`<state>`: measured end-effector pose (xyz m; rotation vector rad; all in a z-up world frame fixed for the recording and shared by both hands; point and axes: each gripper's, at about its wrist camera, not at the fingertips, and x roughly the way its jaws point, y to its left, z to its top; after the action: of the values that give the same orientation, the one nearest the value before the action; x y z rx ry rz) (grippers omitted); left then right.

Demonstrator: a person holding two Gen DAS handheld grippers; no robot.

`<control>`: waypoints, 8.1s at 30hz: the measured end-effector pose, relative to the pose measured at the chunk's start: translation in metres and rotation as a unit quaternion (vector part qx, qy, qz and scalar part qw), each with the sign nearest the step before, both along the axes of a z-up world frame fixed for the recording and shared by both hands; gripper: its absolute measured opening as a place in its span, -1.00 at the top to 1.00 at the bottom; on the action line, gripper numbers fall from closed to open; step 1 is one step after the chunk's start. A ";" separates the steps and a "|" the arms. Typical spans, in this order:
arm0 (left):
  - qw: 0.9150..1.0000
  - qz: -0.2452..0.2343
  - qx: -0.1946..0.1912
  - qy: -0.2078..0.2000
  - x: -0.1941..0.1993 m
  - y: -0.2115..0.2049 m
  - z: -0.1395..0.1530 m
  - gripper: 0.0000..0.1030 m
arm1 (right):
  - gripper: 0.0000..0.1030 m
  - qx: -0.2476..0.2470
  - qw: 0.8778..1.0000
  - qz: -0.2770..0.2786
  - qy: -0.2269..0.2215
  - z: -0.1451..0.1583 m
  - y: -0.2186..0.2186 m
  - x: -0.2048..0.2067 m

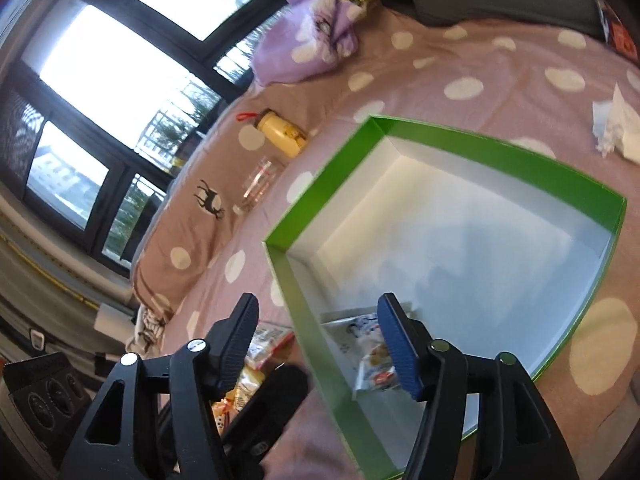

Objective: Organize snacks
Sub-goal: 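Carry the Dido bag into the green box and open the right gripper, then move the right gripper back to the snack pile, then grasp the pale green printed snack bag with the right gripper, then carry the green bag over the green box and lower it inside, then open the right gripper to release the green bag in the box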

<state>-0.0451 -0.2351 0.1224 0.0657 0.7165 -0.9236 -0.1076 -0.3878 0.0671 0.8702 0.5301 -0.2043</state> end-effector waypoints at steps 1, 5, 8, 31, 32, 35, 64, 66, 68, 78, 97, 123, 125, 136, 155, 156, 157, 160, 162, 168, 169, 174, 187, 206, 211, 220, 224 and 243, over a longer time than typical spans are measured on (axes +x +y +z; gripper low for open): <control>1.000 0.010 -0.007 -0.001 0.000 0.009 0.004 -0.61 | -0.32 -0.007 1.000 0.007 -0.005 0.004 0.005 0.001; 0.997 0.081 -0.005 -0.019 0.001 0.050 0.013 -0.65 | -0.49 -0.034 0.998 0.043 -0.013 0.015 0.031 0.008; 0.990 0.140 0.001 -0.019 0.005 0.086 0.011 -0.66 | -0.58 -0.056 0.995 0.082 -0.015 0.021 0.055 0.018; 0.954 0.259 0.008 0.152 0.044 0.186 -0.064 -0.53 | -0.58 -0.080 0.969 0.204 0.119 -0.038 0.133 0.104; 0.954 0.253 0.003 0.158 0.045 0.183 -0.065 -0.51 | -0.57 -0.087 0.968 0.203 0.120 -0.039 0.133 0.107; 0.957 0.236 -0.004 0.171 0.048 0.172 -0.070 -0.47 | -0.26 -0.099 0.966 0.209 0.118 -0.041 0.136 0.116; 0.955 0.203 0.016 0.215 0.062 0.149 -0.090 0.20 | 0.00 -0.049 0.937 0.301 0.169 -0.067 0.163 0.132; 0.957 0.204 0.017 0.206 0.058 0.150 -0.086 0.28 | 0.00 -0.044 0.937 0.305 0.164 -0.067 0.164 0.129; 0.959 0.204 0.012 0.197 0.054 0.152 -0.081 0.33 | 0.00 -0.043 0.938 0.308 0.154 -0.063 0.165 0.124; 0.973 0.210 0.001 0.092 0.020 0.156 -0.038 0.39 | 0.00 -0.071 0.949 0.301 0.063 -0.021 0.176 0.089; 0.976 0.213 -0.036 0.021 -0.002 0.162 -0.012 0.41 | 0.00 -0.110 0.954 0.279 -0.027 0.012 0.180 0.062; 0.988 0.139 -0.048 -0.045 -0.023 0.098 0.010 0.41 | 0.00 -0.131 0.967 0.205 -0.076 0.034 0.117 0.021; 0.990 0.125 -0.042 -0.049 -0.022 0.085 0.013 0.41 | 0.00 -0.126 0.970 0.194 -0.078 0.035 0.107 0.019; 0.997 0.052 -0.007 -0.058 -0.020 0.008 0.017 0.42 | 0.00 -0.067 0.988 0.112 -0.080 0.025 0.030 0.003; 0.998 -0.035 0.054 0.009 -0.008 -0.081 -0.012 0.43 | 0.00 0.010 1.000 0.018 -0.023 -0.014 -0.046 -0.008; 0.998 -0.038 0.053 0.017 -0.007 -0.083 -0.014 0.42 | 0.00 0.009 1.000 0.015 -0.018 -0.015 -0.047 -0.009; 0.997 -0.041 0.053 0.023 -0.006 -0.084 -0.017 0.43 | -0.01 0.009 1.000 0.012 -0.011 -0.017 -0.049 -0.009; 0.997 -0.047 0.058 0.030 -0.007 -0.088 -0.021 0.43 | 0.00 0.015 1.000 0.009 -0.002 -0.020 -0.052 -0.009; 0.996 -0.049 0.063 0.034 -0.006 -0.090 -0.023 0.43 | -0.01 0.018 1.000 0.009 0.005 -0.023 -0.054 -0.008; 0.995 -0.043 0.064 0.063 -0.003 -0.087 -0.031 0.42 | -0.01 -0.003 0.999 0.010 0.030 -0.022 -0.047 -0.003; 0.995 -0.043 0.064 0.069 -0.001 -0.086 -0.033 0.42 | -0.01 -0.007 0.999 0.010 0.035 -0.022 -0.047 -0.001; 0.993 -0.032 0.066 0.096 0.005 -0.082 -0.040 0.43 | -0.01 -0.014 0.998 0.016 0.051 -0.026 -0.042 0.006; 0.992 -0.012 0.088 0.094 0.007 -0.075 -0.042 0.46 | -0.01 -0.022 0.998 0.027 0.061 -0.031 -0.036 0.015; 0.991 0.023 0.099 0.092 0.013 -0.046 -0.044 0.41 | -0.01 -0.028 0.994 0.070 0.080 -0.037 -0.015 0.036; 0.992 0.017 0.097 0.078 0.010 -0.051 -0.042 0.49 | -0.01 -0.020 0.995 0.065 0.073 -0.038 -0.019 0.034; 0.994 -0.004 0.094 0.061 0.021 -0.062 -0.045 0.50 | -0.01 -0.012 0.997 0.053 0.059 -0.041 -0.026 0.039; 0.993 0.015 0.077 0.087 0.026 -0.055 -0.048 0.51 | -0.01 -0.024 0.996 0.061 0.057 -0.039 -0.022 0.044; 0.993 0.046 0.060 0.095 0.025 -0.038 -0.045 0.55 | 0.00 -0.048 0.995 0.080 0.046 -0.035 -0.013 0.052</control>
<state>-0.0197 -0.2734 0.0773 0.0510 0.9452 -0.8034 -0.0558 -0.4012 0.0320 0.7229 0.6671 -0.1238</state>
